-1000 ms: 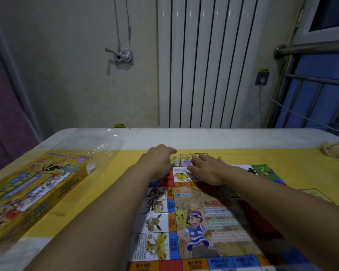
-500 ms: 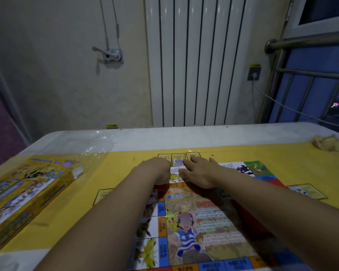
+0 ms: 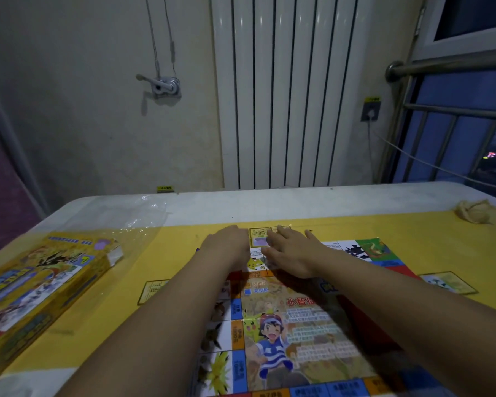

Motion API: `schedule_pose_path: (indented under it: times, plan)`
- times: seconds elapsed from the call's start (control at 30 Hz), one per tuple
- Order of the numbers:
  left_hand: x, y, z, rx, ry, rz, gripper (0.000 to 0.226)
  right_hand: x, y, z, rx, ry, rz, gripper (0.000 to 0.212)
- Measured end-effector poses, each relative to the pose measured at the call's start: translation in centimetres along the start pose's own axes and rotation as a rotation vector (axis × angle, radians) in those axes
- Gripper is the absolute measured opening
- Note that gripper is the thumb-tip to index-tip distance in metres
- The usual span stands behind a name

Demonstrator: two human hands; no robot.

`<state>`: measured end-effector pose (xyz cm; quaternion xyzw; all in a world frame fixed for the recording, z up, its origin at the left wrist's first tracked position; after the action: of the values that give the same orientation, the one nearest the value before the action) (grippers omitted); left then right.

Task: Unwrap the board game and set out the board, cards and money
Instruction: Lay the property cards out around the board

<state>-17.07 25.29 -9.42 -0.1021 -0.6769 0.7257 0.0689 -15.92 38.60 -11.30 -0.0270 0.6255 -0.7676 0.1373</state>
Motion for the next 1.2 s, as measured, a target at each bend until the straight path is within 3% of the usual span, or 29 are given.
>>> schedule_pose_path:
  times: [0.07,0.13,0.2,0.23,0.33,0.53,0.63,0.77,0.87,1.03,1.13,1.2]
  plan:
    - [-1.4,-2.0,0.5,-0.289,-0.018,-0.139,0.045,-1.0,-1.5,0.4,0.075,-0.049,-0.084,0.060]
    - [-3.7,-3.7,0.8,-0.845,-0.079,-0.202,0.039,-2.6,-3.9,0.9,0.274,-0.120,-0.233,0.054]
    - [-6.8,-4.8,0.2,-1.503,-0.140,-0.054,0.051,-4.9,-6.3,1.5,0.555,-0.159,-0.330,0.043]
    - [-8.5,-5.3,-0.2,-1.723,-0.145,0.040,0.066,-6.1,-7.2,1.9,0.682,-0.167,-0.331,0.038]
    - [-12.5,-6.3,-1.2,-1.945,-0.042,0.232,0.099,-10.2,-8.7,3.4,0.927,-0.196,-0.264,0.026]
    - [-18.4,-8.8,-4.0,-1.863,0.147,0.281,0.092,-18.0,-10.3,7.9,1.002,-0.313,-0.156,0.029]
    - [-20.0,-9.9,-4.3,-1.733,0.179,0.220,0.080,-20.4,-11.2,8.8,0.989,-0.314,-0.230,0.019]
    - [-21.5,-11.2,-3.6,-1.506,0.236,0.020,0.035,-22.6,-13.0,7.7,0.934,-0.256,-0.376,0.016]
    - [-22.2,-12.3,-3.7,-1.359,0.174,-0.177,0.006,-24.0,-14.0,7.0,0.892,-0.246,-0.419,0.015]
    - [-23.2,-13.3,-5.4,-1.121,0.152,-0.365,0.007,-25.8,-14.5,5.9,0.816,-0.245,-0.435,0.017]
    - [-23.8,-13.7,-6.6,-0.744,0.250,-0.493,0.013,-26.7,-14.0,4.7,0.728,-0.226,-0.337,0.009]
    - [-23.8,-13.8,-7.8,-0.518,0.323,-0.488,0.022,-27.0,-13.5,4.1,0.652,-0.218,-0.279,0.011]
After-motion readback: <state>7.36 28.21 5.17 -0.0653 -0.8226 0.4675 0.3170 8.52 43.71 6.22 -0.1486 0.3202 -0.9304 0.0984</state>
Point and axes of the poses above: each hand's wrist, its own x-axis towards the middle knuckle, its own y-axis out of the palm, z = x × y, the point moved 4 cm from there along x, towards the middle knuckle, and after that the axes turned 7 degrees about x, right-handed, at the moved point
